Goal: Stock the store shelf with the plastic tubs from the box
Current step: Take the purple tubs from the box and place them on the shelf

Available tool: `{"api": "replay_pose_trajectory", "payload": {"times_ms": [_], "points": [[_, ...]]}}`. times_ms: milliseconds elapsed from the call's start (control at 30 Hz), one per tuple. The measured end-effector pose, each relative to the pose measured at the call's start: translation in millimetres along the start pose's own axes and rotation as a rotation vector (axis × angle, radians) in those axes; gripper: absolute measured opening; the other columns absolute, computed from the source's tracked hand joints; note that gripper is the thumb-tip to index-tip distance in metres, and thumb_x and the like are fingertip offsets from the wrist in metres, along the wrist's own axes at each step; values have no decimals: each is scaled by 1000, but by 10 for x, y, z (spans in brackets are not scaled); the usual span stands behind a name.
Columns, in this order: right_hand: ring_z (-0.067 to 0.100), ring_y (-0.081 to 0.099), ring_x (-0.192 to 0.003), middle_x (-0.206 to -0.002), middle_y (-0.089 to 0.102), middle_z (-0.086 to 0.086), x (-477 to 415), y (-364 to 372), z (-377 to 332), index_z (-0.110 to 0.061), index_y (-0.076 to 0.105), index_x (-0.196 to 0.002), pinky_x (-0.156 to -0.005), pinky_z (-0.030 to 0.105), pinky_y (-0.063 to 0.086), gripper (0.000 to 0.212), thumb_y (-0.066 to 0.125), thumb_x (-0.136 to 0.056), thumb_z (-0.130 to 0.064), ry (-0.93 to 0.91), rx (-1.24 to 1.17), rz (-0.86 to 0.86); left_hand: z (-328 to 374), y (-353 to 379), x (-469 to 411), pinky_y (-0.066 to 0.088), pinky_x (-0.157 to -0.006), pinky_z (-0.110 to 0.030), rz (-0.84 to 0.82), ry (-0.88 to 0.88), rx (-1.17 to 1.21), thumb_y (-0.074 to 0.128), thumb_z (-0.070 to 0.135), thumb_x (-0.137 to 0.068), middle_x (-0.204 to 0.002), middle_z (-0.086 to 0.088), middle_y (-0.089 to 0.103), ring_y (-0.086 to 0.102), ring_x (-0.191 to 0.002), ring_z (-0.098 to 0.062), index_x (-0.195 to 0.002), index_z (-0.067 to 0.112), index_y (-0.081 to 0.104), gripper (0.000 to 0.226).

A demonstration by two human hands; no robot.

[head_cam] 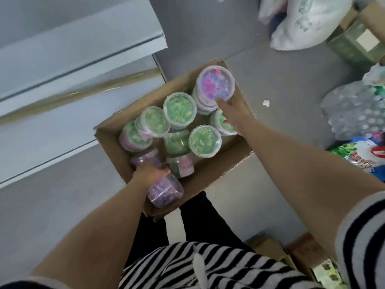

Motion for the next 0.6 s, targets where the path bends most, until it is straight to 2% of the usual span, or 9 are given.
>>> {"api": "replay_pose_trajectory", "payload": {"times_ms": [67, 133, 200, 233, 300, 433, 500, 567, 600], "points": [[26, 67, -96, -108, 64, 0, -49, -9, -32, -28, 54, -118, -91, 49, 56, 45, 59, -86, -59, 28, -98, 0, -1, -3, 29, 44, -103, -38, 17, -42, 50, 69, 59, -76, -130, -13, 57, 56, -119, -30, -126, 13, 56, 70], [22, 68, -91, -113, 64, -1, -112, -9, -26, -26, 54, -125, -90, 48, 57, 51, 63, -86, -57, 53, -170, 5, -50, 14, 10, 48, -100, -39, 13, -88, 175, 77, 64, -59, -124, -12, 61, 60, -113, -29, -123, 14, 58, 84], [19, 68, -89, -105, 66, -3, -143, -12, 2, -29, 56, -111, -89, 48, 58, 43, 68, -81, -59, 56, -221, 14, -208, 67, -134, 50, -98, -40, 25, -127, 274, 79, 71, -34, -119, -12, 64, 62, -108, -28, -122, 13, 59, 108], [19, 68, -90, -100, 67, -3, -139, -28, 13, -31, 57, -99, -88, 48, 58, 36, 70, -79, -59, 50, -242, 30, -270, 96, -178, 50, -97, -40, 22, -145, 296, 81, 71, -28, -118, -12, 64, 62, -107, -28, -123, 12, 58, 114], [21, 68, -91, -95, 69, 0, -109, -61, 56, -32, 57, -84, -88, 50, 58, 34, 73, -74, -60, 48, -268, 69, -346, 133, -171, 51, -97, -40, 12, -170, 299, 85, 62, -40, -116, -14, 64, 62, -107, -30, -124, 8, 56, 104], [22, 68, -93, -90, 70, -5, -9, -66, 126, -37, 61, -82, -90, 47, 57, 53, 69, -50, -78, 28, -303, 104, -370, 138, -31, 53, -93, -43, -11, -197, 408, 87, 37, -57, -112, -18, 66, 64, -105, -34, -116, 2, 62, 74], [23, 70, -92, -85, 71, -4, 114, -45, 131, -36, 60, -75, -91, 46, 56, 46, 69, -54, -76, 12, -322, 130, -386, 140, 24, 54, -91, -45, -31, -174, 465, 86, 34, -59, -110, -18, 68, 65, -103, -34, -114, 1, 63, 68], [27, 71, -93, -82, 71, 0, 291, -2, 170, -30, 60, -70, -92, 46, 56, 38, 73, -65, -66, 30, -374, 164, -381, 115, 135, 56, -89, -45, -54, -130, 564, 85, 41, -47, -103, -16, 70, 67, -96, -31, -108, 2, 66, 74], [27, 72, -92, -80, 70, 2, 368, 45, 205, -25, 62, -69, -92, 47, 56, 40, 75, -67, -62, 45, -398, 161, -385, 104, 185, 56, -88, -45, -67, -107, 639, 85, 40, -49, -100, -16, 70, 67, -92, -29, -102, 4, 68, 66]]}}
Point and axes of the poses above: each hand's wrist, its own x-axis away from the middle knuckle, its own y-axis out of the palm, z = x × y, the point moved 10 cm from there along -x, towards the middle knuckle
